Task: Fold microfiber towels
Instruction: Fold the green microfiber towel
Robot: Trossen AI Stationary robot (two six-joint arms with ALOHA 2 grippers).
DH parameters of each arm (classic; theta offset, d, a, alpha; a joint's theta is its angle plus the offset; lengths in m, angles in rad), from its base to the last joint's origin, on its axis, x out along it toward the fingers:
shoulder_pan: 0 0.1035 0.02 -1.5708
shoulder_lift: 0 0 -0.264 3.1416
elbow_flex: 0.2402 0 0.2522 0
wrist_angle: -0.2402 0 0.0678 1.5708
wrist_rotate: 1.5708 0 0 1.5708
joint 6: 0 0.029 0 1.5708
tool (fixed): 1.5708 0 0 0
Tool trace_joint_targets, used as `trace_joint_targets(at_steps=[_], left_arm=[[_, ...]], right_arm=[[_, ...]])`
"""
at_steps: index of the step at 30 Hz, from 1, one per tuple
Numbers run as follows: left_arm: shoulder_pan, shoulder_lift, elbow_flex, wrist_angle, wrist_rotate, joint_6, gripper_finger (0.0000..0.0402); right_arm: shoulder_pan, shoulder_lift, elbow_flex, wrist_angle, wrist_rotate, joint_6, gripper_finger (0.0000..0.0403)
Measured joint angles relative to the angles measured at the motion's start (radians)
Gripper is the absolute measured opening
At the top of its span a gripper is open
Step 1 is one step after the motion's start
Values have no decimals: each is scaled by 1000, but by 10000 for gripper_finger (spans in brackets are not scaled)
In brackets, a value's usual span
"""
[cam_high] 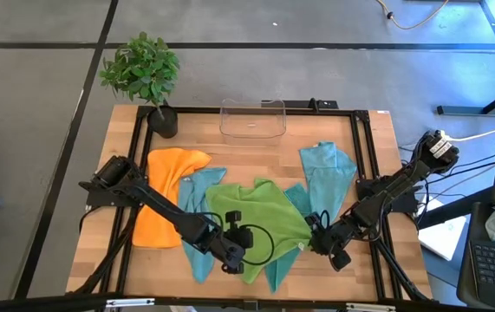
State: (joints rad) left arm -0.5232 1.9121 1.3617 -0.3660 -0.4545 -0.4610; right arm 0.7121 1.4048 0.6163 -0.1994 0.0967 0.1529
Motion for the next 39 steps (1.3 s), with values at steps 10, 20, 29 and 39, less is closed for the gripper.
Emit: trace_joint_targets(at_steps=[10,20,29,39], left_arm=[[-1,0,0,2,-14,-60,39],[-15,0,0,2,-15,-81,39],[-29,0,0,9,-25,-109,39],[-37,-1,0,38,-21,-159,39]], right_arm=[[38,34,0,3,0,28,84],[37,83,0,0,154,40,85],[80,83,6,-4,138,3,12],[135,44,110,-77,286,-52,11]])
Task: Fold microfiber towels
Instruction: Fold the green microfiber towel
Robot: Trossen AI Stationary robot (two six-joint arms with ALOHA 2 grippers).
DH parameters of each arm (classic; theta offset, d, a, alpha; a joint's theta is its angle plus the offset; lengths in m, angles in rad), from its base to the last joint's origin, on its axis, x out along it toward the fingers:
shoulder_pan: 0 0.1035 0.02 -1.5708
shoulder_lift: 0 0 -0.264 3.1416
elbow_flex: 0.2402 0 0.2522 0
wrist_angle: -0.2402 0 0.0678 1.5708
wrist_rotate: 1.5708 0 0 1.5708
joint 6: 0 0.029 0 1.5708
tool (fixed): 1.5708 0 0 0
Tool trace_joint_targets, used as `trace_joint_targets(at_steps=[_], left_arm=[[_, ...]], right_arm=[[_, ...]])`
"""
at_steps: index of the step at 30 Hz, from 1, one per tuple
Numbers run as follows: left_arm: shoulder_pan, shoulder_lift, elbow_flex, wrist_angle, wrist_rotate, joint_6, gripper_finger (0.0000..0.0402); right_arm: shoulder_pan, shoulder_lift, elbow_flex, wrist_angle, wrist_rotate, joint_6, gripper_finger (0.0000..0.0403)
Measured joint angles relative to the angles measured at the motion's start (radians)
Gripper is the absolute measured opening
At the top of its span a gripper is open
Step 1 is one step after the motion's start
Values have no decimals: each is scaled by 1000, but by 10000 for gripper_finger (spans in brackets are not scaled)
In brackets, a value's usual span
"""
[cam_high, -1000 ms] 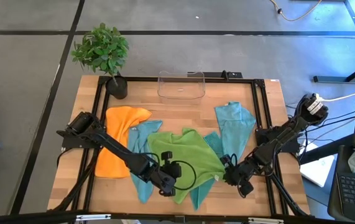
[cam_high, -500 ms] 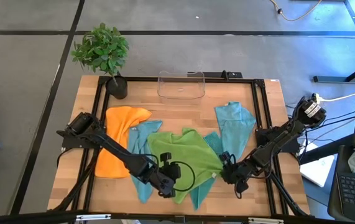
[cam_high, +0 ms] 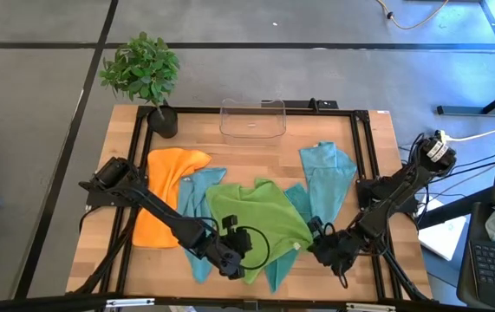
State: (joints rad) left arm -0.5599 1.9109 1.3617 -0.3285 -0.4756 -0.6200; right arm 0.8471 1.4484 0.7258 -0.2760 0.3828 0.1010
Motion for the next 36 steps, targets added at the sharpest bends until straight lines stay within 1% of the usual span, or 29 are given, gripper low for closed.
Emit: trace_joint_targets(at_steps=[4,8,13,16,20,23,27,31,33,36], left_arm=[[-6,0,0,10,26,0,39],[-18,0,0,16,-27,-17,43],[-13,0,0,17,-45,-27,72],[-3,0,0,15,-57,-27,91],[16,1,0,20,-58,-32,115],[33,29,0,79,-40,-32,133],[62,98,0,203,80,-46,159],[79,137,-1,228,201,-104,180],[81,137,-1,232,228,-129,184],[80,138,15,222,226,-147,184]], right_arm=[[18,-28,64,-87,131,-31,10],[18,-38,94,-168,287,-27,5],[17,-38,97,-168,527,-52,11],[17,-38,97,-152,614,-80,13],[11,-38,97,-154,618,-79,8],[10,-38,97,-149,618,-79,6],[-9,-38,98,-140,618,-78,12],[-30,-38,98,-150,617,-54,13],[-35,-38,98,-153,607,-54,10],[-42,-38,98,-155,605,-54,8]])
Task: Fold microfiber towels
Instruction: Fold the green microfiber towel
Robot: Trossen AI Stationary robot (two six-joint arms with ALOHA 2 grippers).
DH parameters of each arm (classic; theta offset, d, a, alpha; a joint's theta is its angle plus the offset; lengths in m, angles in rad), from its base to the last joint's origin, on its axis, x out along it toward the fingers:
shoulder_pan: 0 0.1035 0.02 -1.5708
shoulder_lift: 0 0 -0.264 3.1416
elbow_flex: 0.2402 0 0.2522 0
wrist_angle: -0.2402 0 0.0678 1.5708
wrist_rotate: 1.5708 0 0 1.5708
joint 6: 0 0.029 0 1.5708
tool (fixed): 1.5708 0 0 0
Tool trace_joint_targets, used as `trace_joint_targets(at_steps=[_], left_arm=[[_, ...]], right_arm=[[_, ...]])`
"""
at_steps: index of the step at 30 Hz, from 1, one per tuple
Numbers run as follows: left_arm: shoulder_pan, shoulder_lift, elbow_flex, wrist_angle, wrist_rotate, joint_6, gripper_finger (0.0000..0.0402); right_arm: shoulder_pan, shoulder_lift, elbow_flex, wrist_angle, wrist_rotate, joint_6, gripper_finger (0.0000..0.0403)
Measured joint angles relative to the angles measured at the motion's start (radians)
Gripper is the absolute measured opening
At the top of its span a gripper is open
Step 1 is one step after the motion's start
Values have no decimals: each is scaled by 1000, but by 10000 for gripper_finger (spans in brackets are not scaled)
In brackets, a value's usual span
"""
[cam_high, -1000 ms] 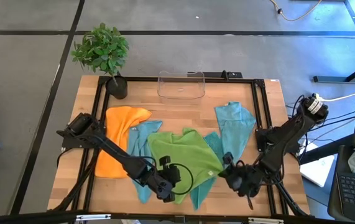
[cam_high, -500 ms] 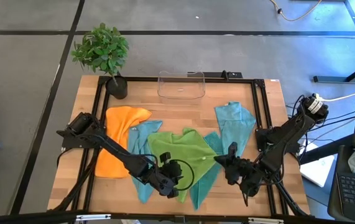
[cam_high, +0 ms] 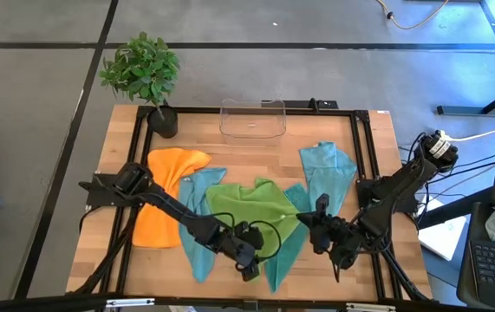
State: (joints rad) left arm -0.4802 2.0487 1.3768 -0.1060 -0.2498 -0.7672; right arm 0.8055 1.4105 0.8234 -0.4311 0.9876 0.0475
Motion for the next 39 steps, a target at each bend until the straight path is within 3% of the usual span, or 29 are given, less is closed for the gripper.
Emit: trace_joint_targets(at_steps=[7,15,20,25,39], left_arm=[[38,0,58,-28,-145,43,182],[104,-1,81,-169,-224,55,181],[117,7,81,-106,-219,77,181],[117,10,81,11,-231,221,181],[164,10,81,75,-227,362,181]], right_arm=[[-27,0,0,0,-32,27,15],[-31,0,0,0,-66,25,8],[-31,0,0,0,-66,21,16],[-31,0,-1,1,-66,19,11],[-31,0,-1,34,-69,-34,12]])
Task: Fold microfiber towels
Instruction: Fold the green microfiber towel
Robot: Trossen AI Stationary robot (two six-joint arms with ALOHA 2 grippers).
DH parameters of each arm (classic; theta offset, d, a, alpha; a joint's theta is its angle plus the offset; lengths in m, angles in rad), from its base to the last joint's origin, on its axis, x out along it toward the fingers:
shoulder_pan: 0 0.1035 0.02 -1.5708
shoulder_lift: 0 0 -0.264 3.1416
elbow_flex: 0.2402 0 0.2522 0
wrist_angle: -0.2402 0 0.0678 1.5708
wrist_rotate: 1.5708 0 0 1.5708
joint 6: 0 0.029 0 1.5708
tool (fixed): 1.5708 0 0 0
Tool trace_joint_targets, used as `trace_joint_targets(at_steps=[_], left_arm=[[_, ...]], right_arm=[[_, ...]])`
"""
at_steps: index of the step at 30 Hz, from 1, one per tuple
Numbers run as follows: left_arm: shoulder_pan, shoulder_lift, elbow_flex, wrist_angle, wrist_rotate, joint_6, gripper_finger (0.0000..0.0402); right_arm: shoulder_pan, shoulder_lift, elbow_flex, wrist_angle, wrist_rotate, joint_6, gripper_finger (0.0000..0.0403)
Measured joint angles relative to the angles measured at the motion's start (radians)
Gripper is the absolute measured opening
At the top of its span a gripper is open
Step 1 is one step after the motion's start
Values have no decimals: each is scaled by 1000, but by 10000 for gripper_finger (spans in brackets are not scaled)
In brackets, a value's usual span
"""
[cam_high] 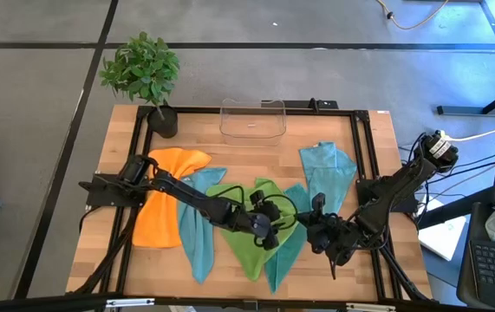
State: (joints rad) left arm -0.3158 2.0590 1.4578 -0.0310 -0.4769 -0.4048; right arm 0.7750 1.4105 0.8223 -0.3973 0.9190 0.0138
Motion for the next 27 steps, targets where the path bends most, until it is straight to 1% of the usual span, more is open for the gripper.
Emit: trace_joint_targets(at_steps=[4,8,19,23,27], left_arm=[[16,0,0,4,54,-5,181],[16,0,0,25,76,-8,181],[15,0,0,26,78,-12,181],[14,27,-3,25,79,-22,181],[15,69,-2,39,77,-35,181]], right_arm=[[0,0,0,0,-19,-5,6],[0,0,0,1,-21,-16,12],[0,0,0,6,-15,-19,7],[0,0,0,6,-14,-19,13],[1,0,0,9,-11,-21,9]])
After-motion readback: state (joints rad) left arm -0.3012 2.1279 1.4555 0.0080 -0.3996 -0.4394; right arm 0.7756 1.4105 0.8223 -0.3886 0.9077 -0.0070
